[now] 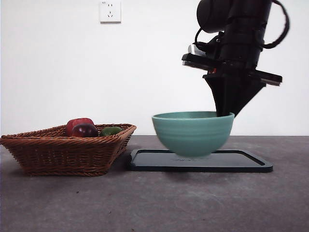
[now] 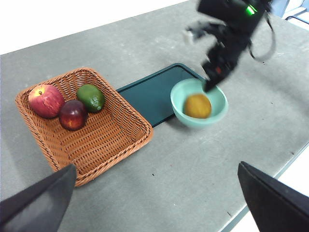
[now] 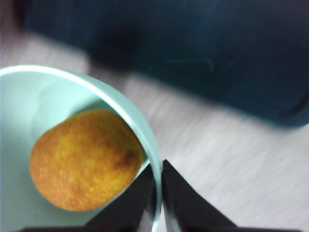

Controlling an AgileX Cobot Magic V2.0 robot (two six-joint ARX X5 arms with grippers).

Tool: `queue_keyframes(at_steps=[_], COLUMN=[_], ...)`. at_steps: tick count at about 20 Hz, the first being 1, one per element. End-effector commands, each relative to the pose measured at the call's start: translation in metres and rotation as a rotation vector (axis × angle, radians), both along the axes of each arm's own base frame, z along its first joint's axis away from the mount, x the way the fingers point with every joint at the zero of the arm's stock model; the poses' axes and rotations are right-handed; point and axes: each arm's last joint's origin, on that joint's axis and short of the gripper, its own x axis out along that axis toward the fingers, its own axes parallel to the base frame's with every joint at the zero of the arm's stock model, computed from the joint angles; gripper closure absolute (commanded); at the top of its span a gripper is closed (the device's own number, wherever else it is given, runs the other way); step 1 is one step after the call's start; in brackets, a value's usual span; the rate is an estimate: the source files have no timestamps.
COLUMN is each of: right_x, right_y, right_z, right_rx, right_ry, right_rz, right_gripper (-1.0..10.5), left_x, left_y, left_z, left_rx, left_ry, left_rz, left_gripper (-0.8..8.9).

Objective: Pick up the wifruite, put it on the bowl, pick up the plate, put it on desk

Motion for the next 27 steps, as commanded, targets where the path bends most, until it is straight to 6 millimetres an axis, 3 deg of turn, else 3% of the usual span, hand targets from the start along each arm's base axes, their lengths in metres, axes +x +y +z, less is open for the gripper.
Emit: queue_keyframes(at_steps=[1,5,9,12,15,18,20,23,27], right_x=[0.032,0.079,0.11,0.117,0.117,0.119,0.123,0.116,0.061], right_y=[0.0,-0.003,-0.005,-0.005,-0.005,-0.01,-0.014,-0.025,-0.036], right_z=[0.007,0.005,-0.018,-0.037,-0.037,-0.034,-0.016,0.039,0.116], right_rx=[-0.015,0.015,0.02,0.007,0.004,0.003,0.006,-0.05,-0.061], right_ry=[-0.02,-0.019,0.004,0.037,0.041,0.035,-0.003,-0.036,-0.169], right_rz=[0.052,0.03,0.01,0.01,0.014,0.003,-0.013,-0.04,-0.039], right_gripper=[9.4,9.4,9.4,9.4,9.4,7.3,6.1,3.8,3.8], left_x=[-0.001,-0.001,-0.001,-0.001,-0.001,-0.001,-0.001,-0.001,-0.001], left_y=[0.001,0.001,0.001,0.001,0.001,0.001,0.001,0.001,0.001], left_z=[0.004,0.004,0.004,0.004,0.004,0.004,0.004,0.004,0.006], left_rx=[-0.017,-0.017,-0.017,-0.019,-0.019,-0.019,-0.019,-0.019,-0.032], left_ry=[-0.018,-0.017,-0.018,-0.018,-0.018,-0.019,-0.019,-0.019,-0.029], left_rz=[-0.004,-0.004,-0.004,-0.004,-0.003,-0.004,-0.004,-0.004,-0.003], left_gripper=[2.51,2.51,2.51,2.51,2.51,2.51,2.51,2.51,2.51])
